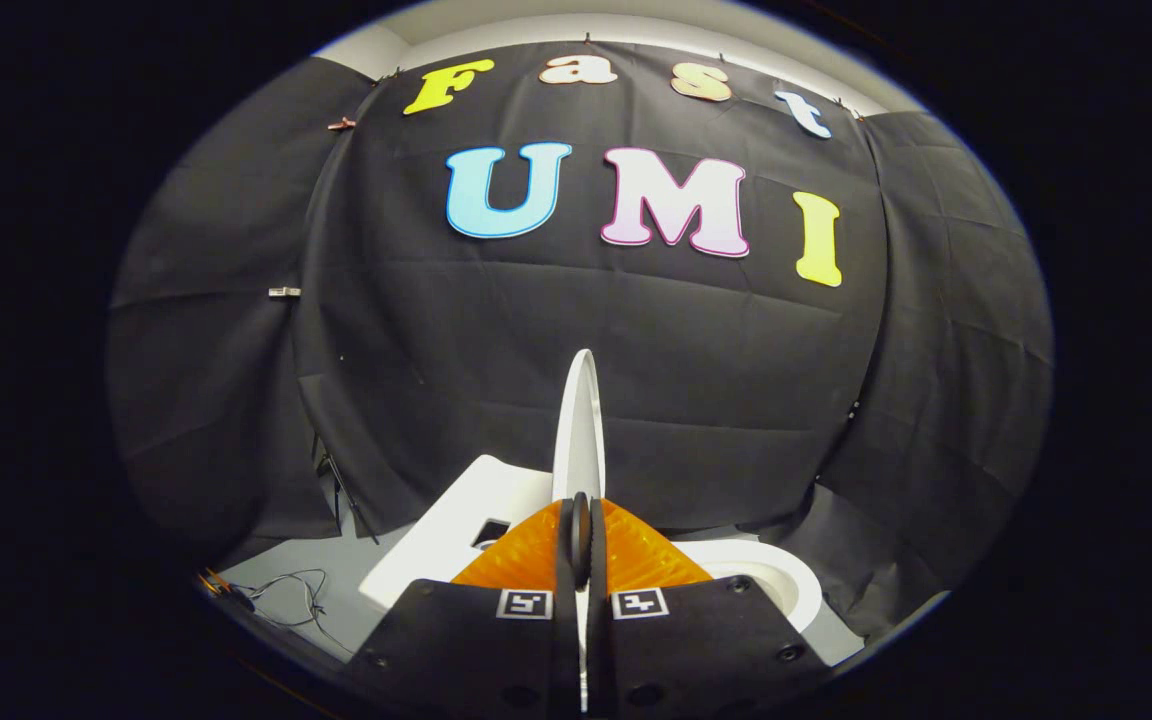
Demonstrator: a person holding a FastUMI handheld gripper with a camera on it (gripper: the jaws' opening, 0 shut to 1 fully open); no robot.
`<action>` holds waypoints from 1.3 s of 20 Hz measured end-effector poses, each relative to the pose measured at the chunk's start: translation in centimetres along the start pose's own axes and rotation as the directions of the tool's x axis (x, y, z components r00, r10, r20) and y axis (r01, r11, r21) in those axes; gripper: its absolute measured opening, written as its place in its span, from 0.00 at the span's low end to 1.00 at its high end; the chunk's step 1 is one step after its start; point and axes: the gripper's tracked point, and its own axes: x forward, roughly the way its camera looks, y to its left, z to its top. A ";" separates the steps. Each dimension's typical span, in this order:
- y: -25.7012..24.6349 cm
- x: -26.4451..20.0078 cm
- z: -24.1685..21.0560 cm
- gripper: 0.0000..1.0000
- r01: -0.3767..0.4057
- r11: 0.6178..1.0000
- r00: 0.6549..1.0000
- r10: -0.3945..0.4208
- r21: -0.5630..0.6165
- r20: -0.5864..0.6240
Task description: Open the toilet lid.
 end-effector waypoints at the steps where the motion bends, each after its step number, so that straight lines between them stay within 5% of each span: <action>1: 0.3 0.0 0.0 0.07 -0.005 1.000 1.000 0.005 -0.011 0.000; 5: 1.6 -0.1 0.0 0.17 -0.060 0.998 0.998 0.060 0.005 0.000; 7: 1.7 -0.3 0.2 0.32 -0.072 0.997 0.997 0.072 0.025 0.009; 12: 1.9 -1.1 1.6 0.98 -0.101 0.994 0.994 0.100 0.027 0.043; 20: -0.8 -7.6 9.3 0.99 -0.157 0.987 0.972 0.146 0.045 0.187; 26: -7.2 -14.0 14.2 0.99 -0.175 0.981 0.952 0.148 0.081 0.267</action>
